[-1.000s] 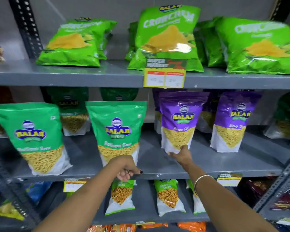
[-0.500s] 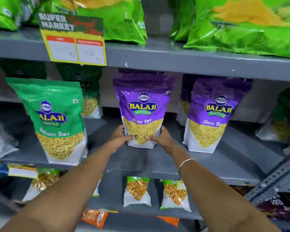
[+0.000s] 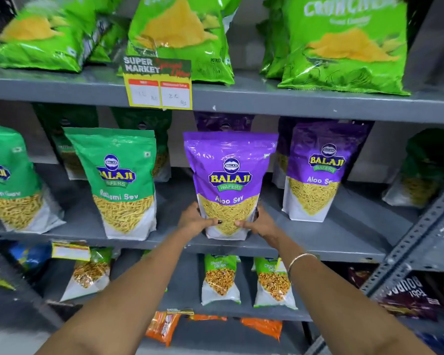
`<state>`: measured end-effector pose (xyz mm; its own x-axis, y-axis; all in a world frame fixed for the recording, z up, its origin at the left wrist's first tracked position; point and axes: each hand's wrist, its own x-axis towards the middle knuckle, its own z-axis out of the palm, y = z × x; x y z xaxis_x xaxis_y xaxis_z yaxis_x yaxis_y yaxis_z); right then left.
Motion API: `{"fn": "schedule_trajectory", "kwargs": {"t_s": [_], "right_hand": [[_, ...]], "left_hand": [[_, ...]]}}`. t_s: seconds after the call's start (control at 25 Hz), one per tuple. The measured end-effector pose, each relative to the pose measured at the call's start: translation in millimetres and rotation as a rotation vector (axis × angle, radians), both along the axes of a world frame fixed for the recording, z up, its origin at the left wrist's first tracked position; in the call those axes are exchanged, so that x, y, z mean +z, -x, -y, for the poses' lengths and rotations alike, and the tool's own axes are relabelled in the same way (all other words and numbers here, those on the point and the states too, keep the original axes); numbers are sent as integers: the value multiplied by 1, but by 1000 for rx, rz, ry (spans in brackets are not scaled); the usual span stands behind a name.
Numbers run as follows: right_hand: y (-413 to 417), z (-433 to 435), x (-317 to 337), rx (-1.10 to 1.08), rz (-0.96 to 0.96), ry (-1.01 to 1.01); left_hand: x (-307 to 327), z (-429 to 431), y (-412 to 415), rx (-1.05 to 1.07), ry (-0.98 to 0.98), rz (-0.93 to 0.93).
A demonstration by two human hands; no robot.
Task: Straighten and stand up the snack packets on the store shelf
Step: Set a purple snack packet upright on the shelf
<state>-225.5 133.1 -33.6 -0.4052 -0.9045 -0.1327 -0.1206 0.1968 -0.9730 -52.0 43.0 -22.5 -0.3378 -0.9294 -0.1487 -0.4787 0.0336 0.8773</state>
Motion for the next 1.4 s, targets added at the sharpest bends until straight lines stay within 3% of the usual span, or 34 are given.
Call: {"fn": "schedule_trajectory", "kwargs": {"t_s": [0.32,0.48,0.6,0.68,0.84,1.08,1.2,1.4], "right_hand": [[-10,-14,5,40,28,-53],[-6,-22,2,-87,-98,-146],[19,-37,-2,-245,-202,-167],[45,-51,0,-364,-279,-195],[120,-74,9,-526,-324,-205],[223,-63,11,-347,-240,-127],[243,-47,6,-194,-58,-54],[244,-56,1,-115,77,35]], "left_hand": [[12,-16,-10,-94,29,131],[16,-21,-15,-195,-177,443],[19,-37,-2,-457,-448,703],[23,-50,25,-614,-515,777],[29,-72,100,-676,-427,582],[10,-60,219,-206,-116,-23],[-2,-45,250,-101,-125,-264],[-6,-60,256,-3,-96,-289]]}}
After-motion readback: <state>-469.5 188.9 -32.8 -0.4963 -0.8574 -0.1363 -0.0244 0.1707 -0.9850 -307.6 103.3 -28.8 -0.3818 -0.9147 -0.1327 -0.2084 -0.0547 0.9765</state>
